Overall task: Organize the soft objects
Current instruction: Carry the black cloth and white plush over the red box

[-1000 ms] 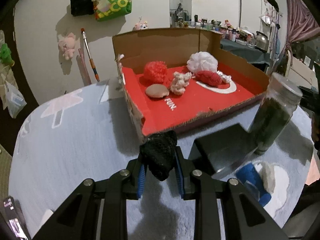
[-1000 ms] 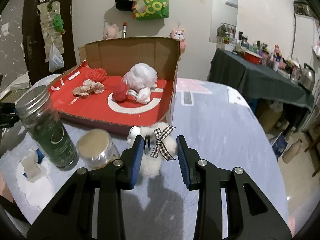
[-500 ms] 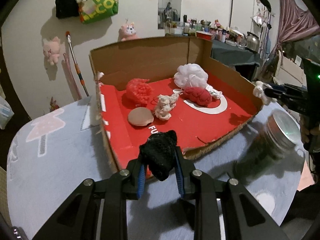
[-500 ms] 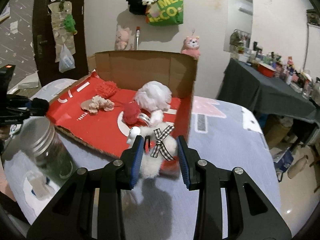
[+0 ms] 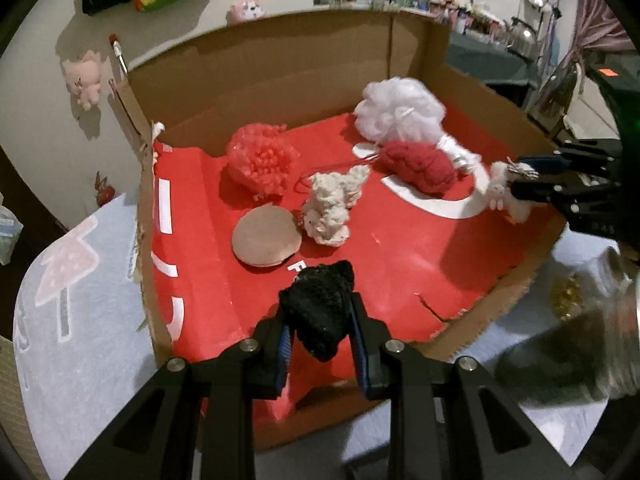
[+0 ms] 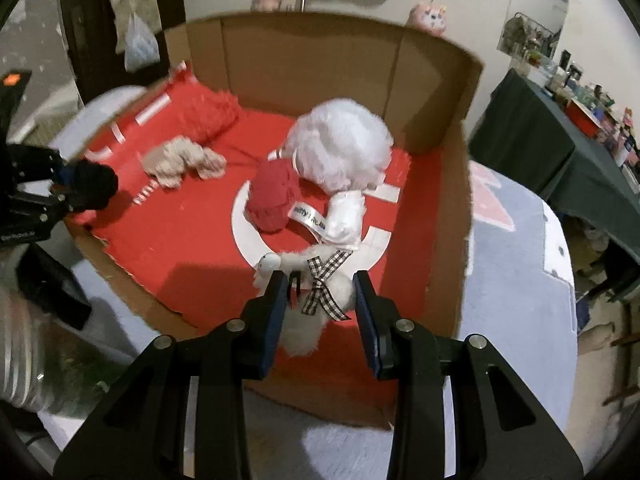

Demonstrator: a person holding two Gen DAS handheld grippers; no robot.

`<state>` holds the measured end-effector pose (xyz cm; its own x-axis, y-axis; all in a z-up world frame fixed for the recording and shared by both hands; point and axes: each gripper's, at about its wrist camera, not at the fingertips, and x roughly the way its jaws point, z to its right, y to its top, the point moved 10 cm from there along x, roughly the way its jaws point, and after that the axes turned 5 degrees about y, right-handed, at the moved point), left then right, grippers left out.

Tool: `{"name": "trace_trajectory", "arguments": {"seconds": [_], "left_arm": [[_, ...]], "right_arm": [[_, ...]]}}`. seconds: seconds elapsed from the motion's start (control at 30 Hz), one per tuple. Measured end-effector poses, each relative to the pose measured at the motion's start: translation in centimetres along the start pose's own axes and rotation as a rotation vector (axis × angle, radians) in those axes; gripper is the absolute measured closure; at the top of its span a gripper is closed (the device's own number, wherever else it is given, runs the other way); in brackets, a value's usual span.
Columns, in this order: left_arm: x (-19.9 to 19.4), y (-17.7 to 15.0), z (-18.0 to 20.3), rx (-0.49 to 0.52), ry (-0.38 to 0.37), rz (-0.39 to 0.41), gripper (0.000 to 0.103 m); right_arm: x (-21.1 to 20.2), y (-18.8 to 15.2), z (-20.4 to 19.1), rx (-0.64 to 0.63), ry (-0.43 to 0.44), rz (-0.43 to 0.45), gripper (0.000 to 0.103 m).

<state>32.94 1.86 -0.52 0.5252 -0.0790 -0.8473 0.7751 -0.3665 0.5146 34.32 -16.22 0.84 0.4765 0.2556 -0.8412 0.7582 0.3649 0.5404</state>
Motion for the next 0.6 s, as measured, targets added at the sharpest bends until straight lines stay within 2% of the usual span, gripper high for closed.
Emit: {"name": "trace_trajectory", "arguments": {"seconds": [0.27, 0.6], "left_arm": [[2.2, -0.6, -0.6, 0.001, 0.018, -0.093, 0.076], [2.5, -0.8, -0.9, 0.002, 0.024, -0.099, 0.075]], "right_arm": [[2.3, -0.1, -0.3, -0.027, -0.03, -0.097, 0.07], [2.8, -0.2, 0.1, -0.035, -0.053, -0.13, 0.068]]}}
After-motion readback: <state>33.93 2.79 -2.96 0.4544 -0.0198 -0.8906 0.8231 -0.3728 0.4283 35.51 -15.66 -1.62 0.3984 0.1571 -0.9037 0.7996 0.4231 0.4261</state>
